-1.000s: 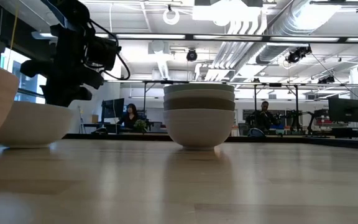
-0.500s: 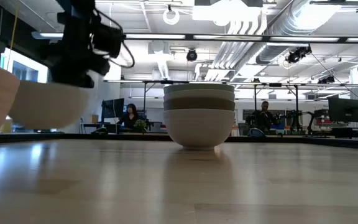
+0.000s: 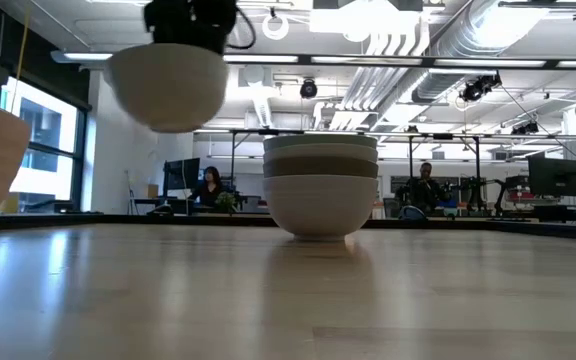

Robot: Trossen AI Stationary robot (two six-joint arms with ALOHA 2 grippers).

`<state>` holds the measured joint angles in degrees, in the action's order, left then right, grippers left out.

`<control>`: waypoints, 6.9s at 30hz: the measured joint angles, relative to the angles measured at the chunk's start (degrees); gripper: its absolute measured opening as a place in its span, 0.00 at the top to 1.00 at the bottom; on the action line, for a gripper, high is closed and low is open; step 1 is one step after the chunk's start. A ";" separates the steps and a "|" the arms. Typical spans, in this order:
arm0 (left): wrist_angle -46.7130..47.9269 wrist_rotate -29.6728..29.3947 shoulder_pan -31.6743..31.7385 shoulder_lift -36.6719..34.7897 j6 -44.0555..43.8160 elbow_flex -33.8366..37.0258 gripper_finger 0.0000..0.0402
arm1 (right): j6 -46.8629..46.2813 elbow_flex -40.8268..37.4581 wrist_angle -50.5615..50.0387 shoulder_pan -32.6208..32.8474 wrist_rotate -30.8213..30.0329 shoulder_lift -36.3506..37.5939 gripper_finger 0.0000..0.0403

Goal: Nest bowls inside each other
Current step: Stack the white bowl on the blue bowl, then stack the black bowl on the white bowl

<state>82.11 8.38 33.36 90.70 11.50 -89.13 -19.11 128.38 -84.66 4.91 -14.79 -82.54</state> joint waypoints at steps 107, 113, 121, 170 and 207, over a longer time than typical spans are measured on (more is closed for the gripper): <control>3.70 -3.56 -11.78 41.79 -17.31 -44.53 0.99 | 1.19 0.00 -4.67 0.02 1.27 -0.02 0.68; 5.53 -2.10 -11.54 41.61 -15.85 -44.53 0.84 | 1.20 0.02 -4.77 0.02 1.27 -0.02 0.68; 4.98 -0.05 -11.75 41.61 -14.31 -44.53 0.57 | 1.20 0.00 -5.15 0.02 1.27 -0.02 0.68; 7.93 1.40 -22.56 8.49 -6.40 -23.62 0.44 | -21.00 -36.35 -5.36 12.64 22.16 5.11 0.68; -2.47 2.08 -24.76 -9.47 -10.88 3.33 0.44 | -60.57 -68.55 18.24 42.06 19.45 6.71 0.68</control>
<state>79.64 10.46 8.60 81.23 0.62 -85.80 -79.68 59.82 -66.42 46.97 4.67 -75.83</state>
